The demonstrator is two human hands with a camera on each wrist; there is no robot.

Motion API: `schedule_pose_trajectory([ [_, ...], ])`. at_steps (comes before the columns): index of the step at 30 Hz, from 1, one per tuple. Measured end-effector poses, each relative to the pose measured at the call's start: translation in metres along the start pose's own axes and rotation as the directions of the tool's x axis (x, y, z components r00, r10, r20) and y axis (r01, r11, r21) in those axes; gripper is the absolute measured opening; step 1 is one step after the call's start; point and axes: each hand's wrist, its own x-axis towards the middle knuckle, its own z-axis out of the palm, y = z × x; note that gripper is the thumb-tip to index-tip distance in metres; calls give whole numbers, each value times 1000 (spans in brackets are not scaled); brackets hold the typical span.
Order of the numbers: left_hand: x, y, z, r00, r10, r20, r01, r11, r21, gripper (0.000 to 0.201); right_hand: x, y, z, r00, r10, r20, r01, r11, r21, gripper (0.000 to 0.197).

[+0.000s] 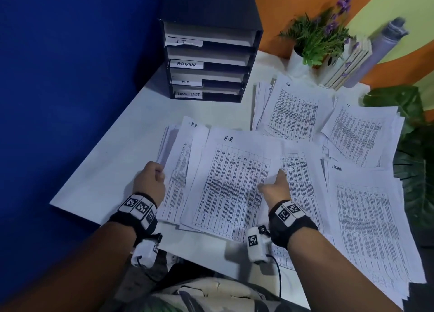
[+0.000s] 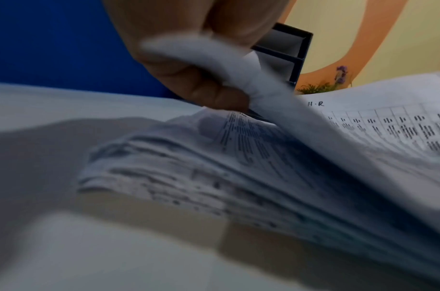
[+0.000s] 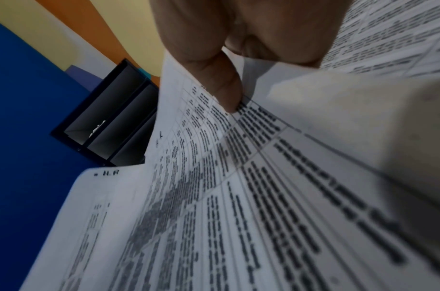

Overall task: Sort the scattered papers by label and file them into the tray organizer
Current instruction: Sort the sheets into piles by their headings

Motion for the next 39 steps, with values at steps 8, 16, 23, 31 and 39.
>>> schedule_pose_trajectory([
  [8,-6,10,23,984,-17,179,29,997,-65,23,-2,3,4,1000,-5,21,4,999,39,18],
  [16,12,-15,18,992,-62,108,-1,862,508,81,3,6,-9,997,-20,-70,8,986,-168,16],
  [23,24,-26,13,982,-104,157,42,932,360,72,0,12,-8,1000,17,-5,-18,991,-136,12],
  [31,20,-19,12,983,-95,156,22,909,416,84,-2,10,7,999,-15,42,18,997,-74,9],
  [39,12,-15,12,982,-78,175,22,953,301,51,-4,5,18,994,-27,102,35,996,-78,11],
])
